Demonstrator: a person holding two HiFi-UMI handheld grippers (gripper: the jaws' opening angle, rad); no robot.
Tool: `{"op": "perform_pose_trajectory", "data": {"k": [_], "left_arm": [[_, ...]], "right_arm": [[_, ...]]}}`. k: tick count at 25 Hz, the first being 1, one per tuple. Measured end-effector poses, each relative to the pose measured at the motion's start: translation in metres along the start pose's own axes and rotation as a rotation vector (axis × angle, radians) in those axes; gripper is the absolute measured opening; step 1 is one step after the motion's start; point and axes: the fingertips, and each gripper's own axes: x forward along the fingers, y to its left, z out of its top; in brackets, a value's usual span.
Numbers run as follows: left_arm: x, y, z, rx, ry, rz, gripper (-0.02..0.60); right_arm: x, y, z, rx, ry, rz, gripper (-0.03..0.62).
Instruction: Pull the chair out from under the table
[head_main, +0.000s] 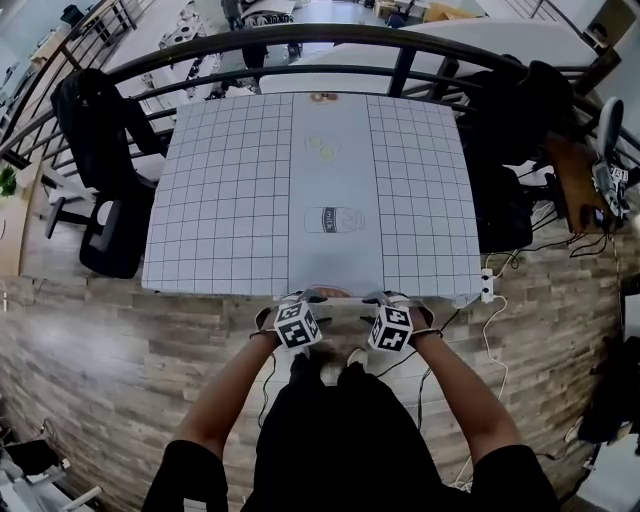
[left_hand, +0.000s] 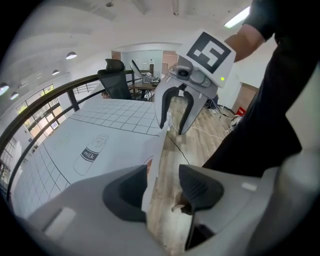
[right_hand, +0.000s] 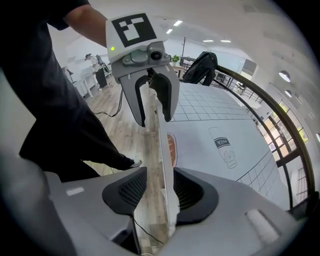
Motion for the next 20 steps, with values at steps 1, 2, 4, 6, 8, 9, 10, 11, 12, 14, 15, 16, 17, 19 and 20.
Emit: {"op": "perform_pose_trajectory", "data": {"k": [1,2,4,6,8,9,10,11,12,14,15,16,17,19,20], "left_arm": [[0.001,0.001,0.000,-0.008,0.002,-0.005,0.202],[0.002,0.003,0.000,-0.016,0.003,-0.010,0.202],[0.005,0.006,0.001,-0.015,0.014,-0.019,0.202],[0.008,0.008,0.001,0.001,0.036,-0.031,0.202],[0.010,0.009,-0.002,0.013,0.056,-0.043,0.202],[0.011,0.010,-0.003,0.015,0.063,-0.048,0.202],[0.012,0.010,-0.005,0.016,0.070,-0.053,0.202],[0.013,0.010,-0.006,0.018,0.077,-0.057,0.198],[0.014,0.010,-0.009,0.022,0.086,-0.060,0.198],[0.019,0.010,-0.013,0.031,0.102,-0.060,0.198],[0.021,0.010,-0.014,0.034,0.107,-0.062,0.198],[0.023,0.010,-0.014,0.037,0.111,-0.066,0.199],[0.023,0.011,-0.012,0.041,0.111,-0.072,0.199],[0.025,0.012,-0.009,0.039,0.107,-0.082,0.199],[0.027,0.013,-0.009,0.031,0.105,-0.088,0.199]], "right_arm": [[0.003,0.002,-0.001,-0.006,0.011,0.014,0.167],[0.007,0.003,-0.001,-0.010,0.022,0.027,0.167],[0.012,0.004,-0.003,-0.020,0.041,0.036,0.167],[0.015,0.003,-0.004,-0.031,0.050,0.029,0.167],[0.015,0.001,-0.002,-0.029,0.045,0.022,0.167],[0.015,-0.001,-0.001,-0.025,0.042,0.019,0.167],[0.015,-0.003,0.000,-0.022,0.041,0.016,0.167],[0.015,-0.005,0.000,-0.019,0.042,0.013,0.167],[0.016,-0.007,-0.001,-0.018,0.047,0.012,0.167],[0.020,-0.009,-0.003,-0.021,0.064,0.016,0.169],[0.023,-0.010,-0.005,-0.025,0.074,0.017,0.173],[0.025,-0.011,-0.006,-0.029,0.081,0.020,0.175],[0.026,-0.011,-0.007,-0.029,0.085,0.028,0.176],[0.031,-0.010,-0.008,-0.025,0.094,0.048,0.175],[0.034,-0.009,-0.009,-0.023,0.100,0.057,0.175]]}}
